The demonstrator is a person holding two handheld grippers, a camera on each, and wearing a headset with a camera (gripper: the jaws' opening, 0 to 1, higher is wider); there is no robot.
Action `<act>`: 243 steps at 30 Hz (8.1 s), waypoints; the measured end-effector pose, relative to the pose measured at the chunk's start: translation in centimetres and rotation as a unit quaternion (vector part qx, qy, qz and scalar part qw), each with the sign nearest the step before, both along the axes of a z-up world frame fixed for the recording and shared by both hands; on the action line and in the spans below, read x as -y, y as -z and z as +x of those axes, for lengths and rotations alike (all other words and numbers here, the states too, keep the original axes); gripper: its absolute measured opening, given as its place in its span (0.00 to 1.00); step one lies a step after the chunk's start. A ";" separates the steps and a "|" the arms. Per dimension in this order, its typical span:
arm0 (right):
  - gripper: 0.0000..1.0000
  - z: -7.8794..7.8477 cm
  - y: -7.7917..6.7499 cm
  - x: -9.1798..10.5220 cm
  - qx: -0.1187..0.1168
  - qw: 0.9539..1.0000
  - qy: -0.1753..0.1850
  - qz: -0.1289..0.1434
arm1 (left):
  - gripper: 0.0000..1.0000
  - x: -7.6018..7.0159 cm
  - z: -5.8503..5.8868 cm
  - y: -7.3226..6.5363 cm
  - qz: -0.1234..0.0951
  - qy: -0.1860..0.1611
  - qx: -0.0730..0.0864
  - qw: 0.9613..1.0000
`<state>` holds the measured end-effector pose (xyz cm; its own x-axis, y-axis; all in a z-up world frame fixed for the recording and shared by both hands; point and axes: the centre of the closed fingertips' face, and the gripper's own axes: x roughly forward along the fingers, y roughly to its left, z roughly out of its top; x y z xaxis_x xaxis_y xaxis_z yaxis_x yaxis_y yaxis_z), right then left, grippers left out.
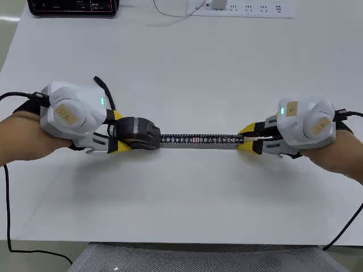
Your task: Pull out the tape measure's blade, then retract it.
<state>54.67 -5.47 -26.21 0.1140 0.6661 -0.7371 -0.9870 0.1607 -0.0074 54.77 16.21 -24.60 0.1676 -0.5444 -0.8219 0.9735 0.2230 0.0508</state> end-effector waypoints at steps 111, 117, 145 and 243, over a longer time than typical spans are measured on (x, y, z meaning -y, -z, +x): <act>0.28 -0.4 0.1 6.7 -0.058 0.996 0.027 -0.064 | 0.42 0.7 -0.6 -0.2 -0.003 -0.031 -0.032 0.999; 0.28 -0.3 -0.2 6.6 -0.056 0.996 0.033 -0.059 | 0.42 0.6 -0.6 -0.3 -0.004 -0.033 -0.031 0.999; 0.48 -0.9 -2.9 6.0 -0.048 0.991 0.127 0.004 | 0.59 -1.1 -0.9 -3.5 -0.067 -0.133 0.004 0.989; 0.87 -7.8 -5.0 6.1 -0.008 0.965 0.253 0.066 | 0.95 -2.8 -9.3 -4.0 -0.157 -0.305 0.013 0.939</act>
